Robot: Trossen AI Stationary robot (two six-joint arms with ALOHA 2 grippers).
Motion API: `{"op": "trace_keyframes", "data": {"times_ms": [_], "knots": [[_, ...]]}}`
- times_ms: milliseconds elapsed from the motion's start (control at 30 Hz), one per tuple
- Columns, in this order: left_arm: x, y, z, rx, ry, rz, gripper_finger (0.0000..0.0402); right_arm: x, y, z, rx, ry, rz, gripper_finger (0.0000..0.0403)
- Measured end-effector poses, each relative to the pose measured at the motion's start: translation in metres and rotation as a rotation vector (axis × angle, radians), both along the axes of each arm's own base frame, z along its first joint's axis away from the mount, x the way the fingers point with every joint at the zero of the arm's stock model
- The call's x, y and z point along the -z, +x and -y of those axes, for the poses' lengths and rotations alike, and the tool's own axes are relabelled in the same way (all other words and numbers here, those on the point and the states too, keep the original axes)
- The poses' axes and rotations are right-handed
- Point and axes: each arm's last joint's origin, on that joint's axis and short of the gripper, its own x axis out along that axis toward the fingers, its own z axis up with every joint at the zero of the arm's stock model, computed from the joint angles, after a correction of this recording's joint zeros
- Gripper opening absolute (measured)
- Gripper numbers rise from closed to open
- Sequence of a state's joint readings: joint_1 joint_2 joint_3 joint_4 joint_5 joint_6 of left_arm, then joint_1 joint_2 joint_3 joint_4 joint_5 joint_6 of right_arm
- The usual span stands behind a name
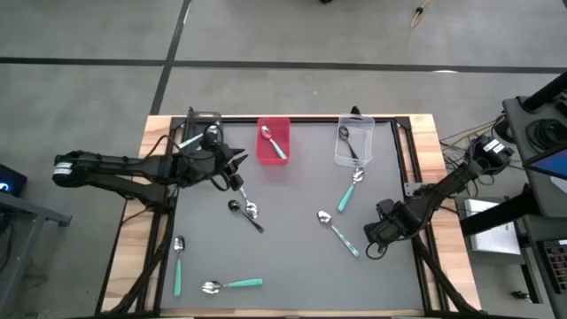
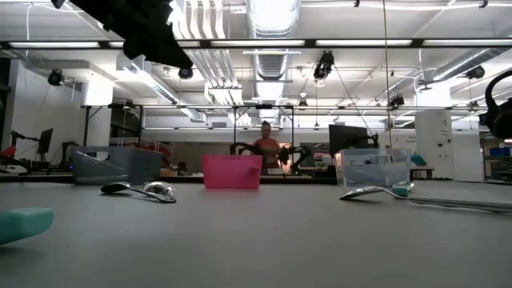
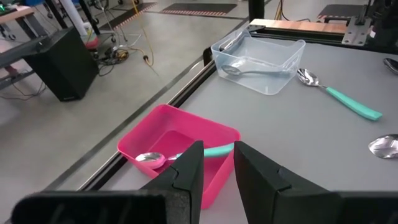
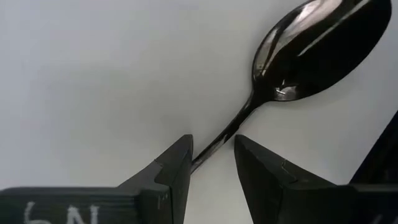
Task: Sort silverware by color (type)
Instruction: Put the black spoon into the transparent bin
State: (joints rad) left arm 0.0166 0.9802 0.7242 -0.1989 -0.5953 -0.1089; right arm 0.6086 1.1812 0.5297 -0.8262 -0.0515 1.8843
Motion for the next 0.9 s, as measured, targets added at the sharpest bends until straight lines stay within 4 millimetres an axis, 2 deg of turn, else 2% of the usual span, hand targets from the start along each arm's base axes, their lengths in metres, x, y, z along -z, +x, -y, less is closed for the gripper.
{"op": "trace_keyframes", "data": {"times_ms": [333,433,633,800,900], "knots": [[-0.0005,0.0002,0.0,0.0,0.0,0.006,0.0071,0.0001,0.0016,-0.0004,-0.001,-0.01,0.027,0.0109],[-0.0005,0.0002,0.0,0.0,0.0,0.006,0.0071,0.0002,0.002,-0.0004,0.0,-0.013,0.035,0.0088],[-0.0004,0.0002,0.0,0.0,0.0,0.005,0.0071,0.0003,0.0033,-0.0002,-0.015,-0.031,0.06,0.0017],[-0.0005,0.0003,0.0,0.0,-0.003,0.008,0.0071,-0.0021,0.0044,-0.0006,-0.046,-0.039,0.072,0.0011],[-0.0009,0.0005,0.0001,0.0,-0.004,0.013,0.0071,-0.0092,0.0092,-0.0013,-0.062,-0.075,0.138,0.001]]}}
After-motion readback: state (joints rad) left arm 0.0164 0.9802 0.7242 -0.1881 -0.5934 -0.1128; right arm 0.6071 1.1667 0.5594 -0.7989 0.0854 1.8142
